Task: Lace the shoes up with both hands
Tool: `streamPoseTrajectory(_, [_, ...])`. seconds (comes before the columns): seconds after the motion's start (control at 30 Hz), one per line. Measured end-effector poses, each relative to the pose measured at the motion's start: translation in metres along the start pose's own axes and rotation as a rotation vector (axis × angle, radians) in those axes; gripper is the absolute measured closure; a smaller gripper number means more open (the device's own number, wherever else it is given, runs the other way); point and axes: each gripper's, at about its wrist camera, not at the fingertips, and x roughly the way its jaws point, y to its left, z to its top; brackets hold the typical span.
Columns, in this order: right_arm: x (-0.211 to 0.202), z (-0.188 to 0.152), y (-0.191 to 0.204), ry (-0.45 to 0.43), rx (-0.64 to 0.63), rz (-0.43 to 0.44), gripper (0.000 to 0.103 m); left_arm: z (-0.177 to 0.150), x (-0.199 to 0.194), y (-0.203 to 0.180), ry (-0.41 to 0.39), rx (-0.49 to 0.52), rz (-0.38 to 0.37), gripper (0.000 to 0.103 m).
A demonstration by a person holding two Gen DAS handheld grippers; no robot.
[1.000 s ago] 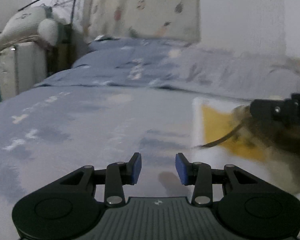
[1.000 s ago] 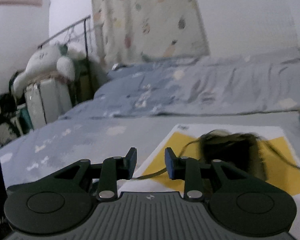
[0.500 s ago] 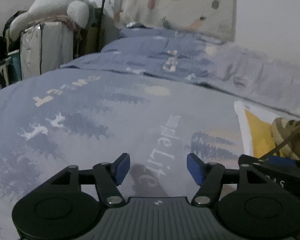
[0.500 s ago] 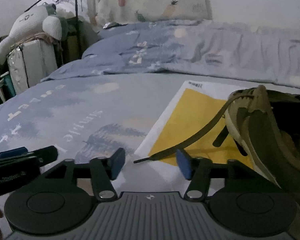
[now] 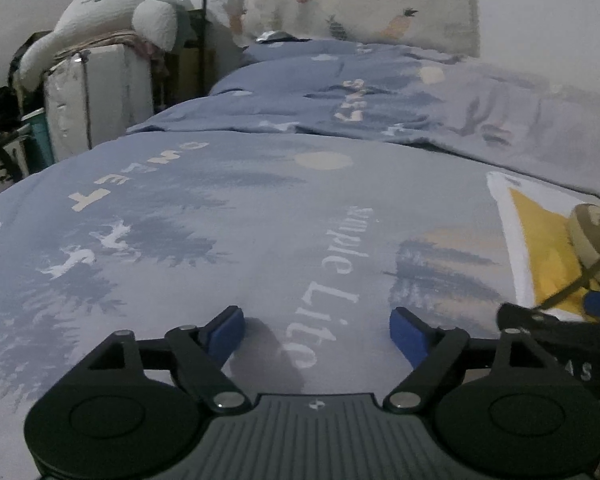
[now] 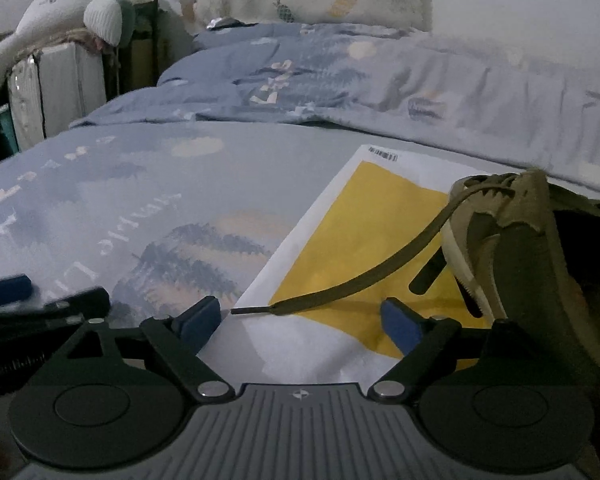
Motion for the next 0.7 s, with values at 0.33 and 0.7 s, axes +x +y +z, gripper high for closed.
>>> streamPoseTrajectory(0.33, [0.001, -0.002, 0.002, 0.003, -0.014, 0.0, 0.007, 0.004, 0.01, 0.003, 0.013, -0.021, 0.037, 0.009])
streamPoseTrajectory(0.7, [0.002, 0.0, 0.001, 0.004, -0.014, 0.0, 0.007, 0.008, 0.018, 0.002, 0.045, -0.014, 0.066, 0.0])
